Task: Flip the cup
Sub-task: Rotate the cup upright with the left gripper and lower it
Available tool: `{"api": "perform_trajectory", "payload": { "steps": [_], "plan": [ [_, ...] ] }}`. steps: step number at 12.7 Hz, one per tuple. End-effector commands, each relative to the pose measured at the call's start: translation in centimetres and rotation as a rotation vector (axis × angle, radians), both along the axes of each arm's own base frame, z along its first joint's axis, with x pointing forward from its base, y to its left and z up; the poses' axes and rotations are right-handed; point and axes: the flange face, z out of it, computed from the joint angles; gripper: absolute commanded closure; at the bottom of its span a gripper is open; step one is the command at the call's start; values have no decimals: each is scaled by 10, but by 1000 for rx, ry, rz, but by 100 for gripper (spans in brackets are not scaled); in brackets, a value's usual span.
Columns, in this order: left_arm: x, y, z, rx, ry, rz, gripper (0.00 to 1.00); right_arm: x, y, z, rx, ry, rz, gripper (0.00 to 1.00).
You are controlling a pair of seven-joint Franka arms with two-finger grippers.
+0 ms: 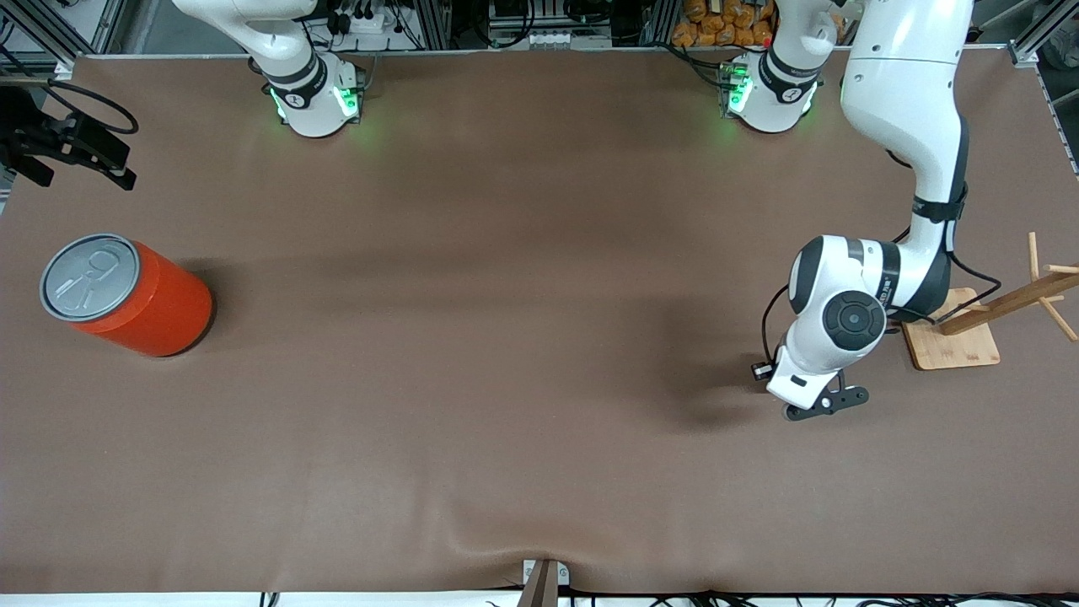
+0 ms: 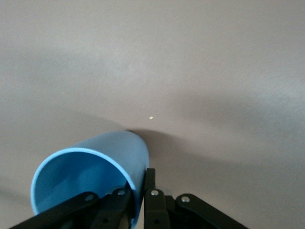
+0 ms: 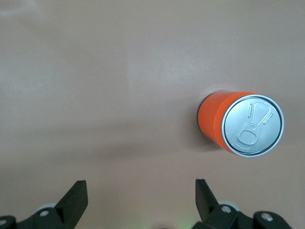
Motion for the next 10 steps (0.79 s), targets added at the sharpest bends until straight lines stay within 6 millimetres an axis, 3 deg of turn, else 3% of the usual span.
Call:
{"api": "perform_trajectory", "payload": {
  "steps": [1,3,6,10],
  "plan": [
    [-7,6,22,11,3,10,0,1,-3,-4,1,18,11,0],
    [-1,9,53,-2,-44,7,0,2,-5,-8,22,24,6,0],
    [10,37,138,-39,-148,42,0,3,-7,-8,38,21,2,0],
    [-22,94,212,-40,-33,-187,0,3,-11,-8,40,19,-6,0]
  ]
}}
